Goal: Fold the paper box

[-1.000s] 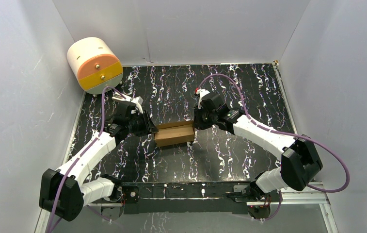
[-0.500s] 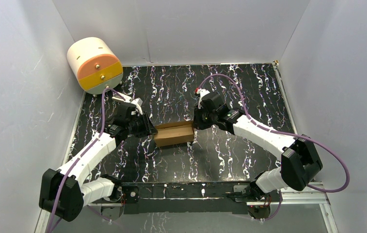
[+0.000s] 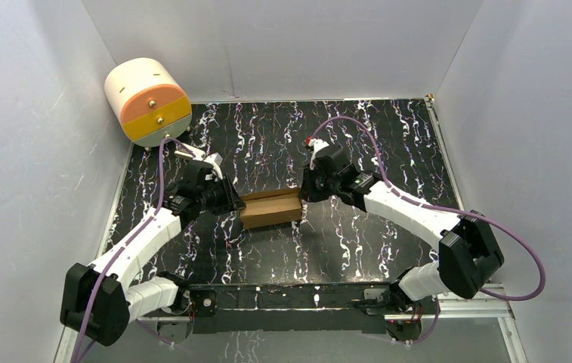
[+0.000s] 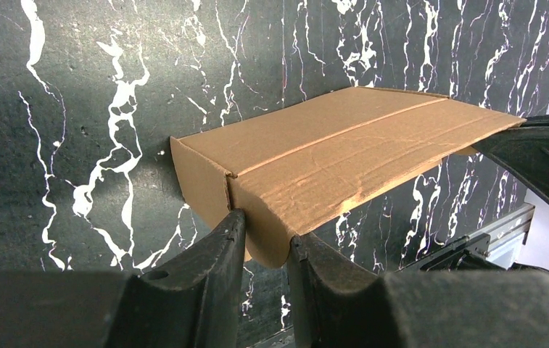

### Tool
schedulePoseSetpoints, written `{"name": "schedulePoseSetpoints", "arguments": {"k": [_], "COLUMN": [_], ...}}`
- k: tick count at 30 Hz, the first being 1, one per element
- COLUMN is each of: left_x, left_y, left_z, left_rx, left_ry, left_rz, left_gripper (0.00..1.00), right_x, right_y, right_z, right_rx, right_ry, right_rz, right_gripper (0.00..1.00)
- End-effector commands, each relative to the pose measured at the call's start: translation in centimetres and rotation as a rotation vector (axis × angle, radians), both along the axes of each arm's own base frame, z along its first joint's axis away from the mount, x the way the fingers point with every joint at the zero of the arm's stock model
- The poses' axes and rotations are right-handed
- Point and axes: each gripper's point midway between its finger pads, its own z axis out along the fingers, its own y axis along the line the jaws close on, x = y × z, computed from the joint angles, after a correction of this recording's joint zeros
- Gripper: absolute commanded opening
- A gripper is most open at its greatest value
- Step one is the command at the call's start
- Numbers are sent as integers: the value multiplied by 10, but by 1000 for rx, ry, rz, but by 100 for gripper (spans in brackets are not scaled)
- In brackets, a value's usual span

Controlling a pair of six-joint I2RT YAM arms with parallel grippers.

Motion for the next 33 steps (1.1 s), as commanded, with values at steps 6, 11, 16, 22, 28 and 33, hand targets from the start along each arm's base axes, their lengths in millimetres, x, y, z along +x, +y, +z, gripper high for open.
{"name": "schedulePoseSetpoints", "arguments": {"k": [6,11,16,22,28,33], "left_x": [-12,-17,-19,-14,-16,-14], "left_y": [10,13,7,4,3,6], "left_z": [-18,-29,-25,-3,16,40], "left_rx": [63,91,66,15,-61,-126], "left_ry": [17,30,33,-19,-50,-91], "left_rz": [15,20,22,57,106,187], "left_gripper": [23,22,27,40,47,46], "right_x": [-7,-10,-12,-9,-4,-3], "right_y": [-1,-4,-3,-5,-7,-7], "right_z": [-13,-20,-22,-21,-18,-16], "right_rx": [17,15,23,20,-1,-4], "right_ry": [-17,-33,-48,-94,-125,-135], "right_rz": [8,28,40,39,42,39], "right_gripper": [12,12,12,11,11,11]}}
